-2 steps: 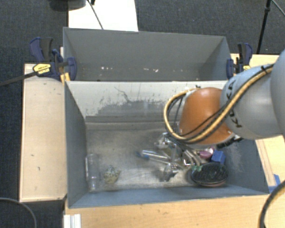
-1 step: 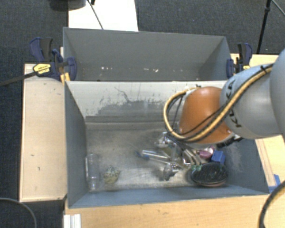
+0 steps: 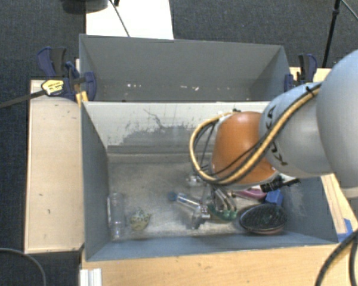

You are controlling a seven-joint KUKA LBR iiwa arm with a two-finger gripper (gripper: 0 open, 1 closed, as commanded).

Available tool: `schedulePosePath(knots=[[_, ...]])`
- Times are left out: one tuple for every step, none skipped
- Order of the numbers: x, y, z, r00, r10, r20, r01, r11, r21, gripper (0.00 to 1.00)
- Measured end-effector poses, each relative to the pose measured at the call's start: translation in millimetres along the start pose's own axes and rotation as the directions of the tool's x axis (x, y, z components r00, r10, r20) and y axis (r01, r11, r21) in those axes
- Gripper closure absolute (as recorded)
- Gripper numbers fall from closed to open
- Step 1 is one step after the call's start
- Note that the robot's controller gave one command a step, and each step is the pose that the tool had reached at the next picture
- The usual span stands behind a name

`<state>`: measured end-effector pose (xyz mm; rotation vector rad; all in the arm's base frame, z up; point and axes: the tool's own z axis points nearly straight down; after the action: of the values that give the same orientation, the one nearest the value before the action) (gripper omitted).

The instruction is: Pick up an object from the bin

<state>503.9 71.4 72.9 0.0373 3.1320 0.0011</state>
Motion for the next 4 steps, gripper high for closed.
schedulePosePath(knots=[[-1.6, -0.4, -1.4, 1.000, 0.005, -0.003, -0.005, 1.000, 0.000, 0.00], [-3.3, 0.3, -2.7, 1.000, 0.007, 0.003, -0.007, 1.000, -0.002, 1.00], [-5.8, 0.5, -59.6, 1.000, 0.011, -0.002, -0.011, 1.000, -0.001, 1.00], [-6.5, 0.7, -61.3, 1.000, 0.014, -0.006, -0.014, 1.000, 0.000, 1.00]])
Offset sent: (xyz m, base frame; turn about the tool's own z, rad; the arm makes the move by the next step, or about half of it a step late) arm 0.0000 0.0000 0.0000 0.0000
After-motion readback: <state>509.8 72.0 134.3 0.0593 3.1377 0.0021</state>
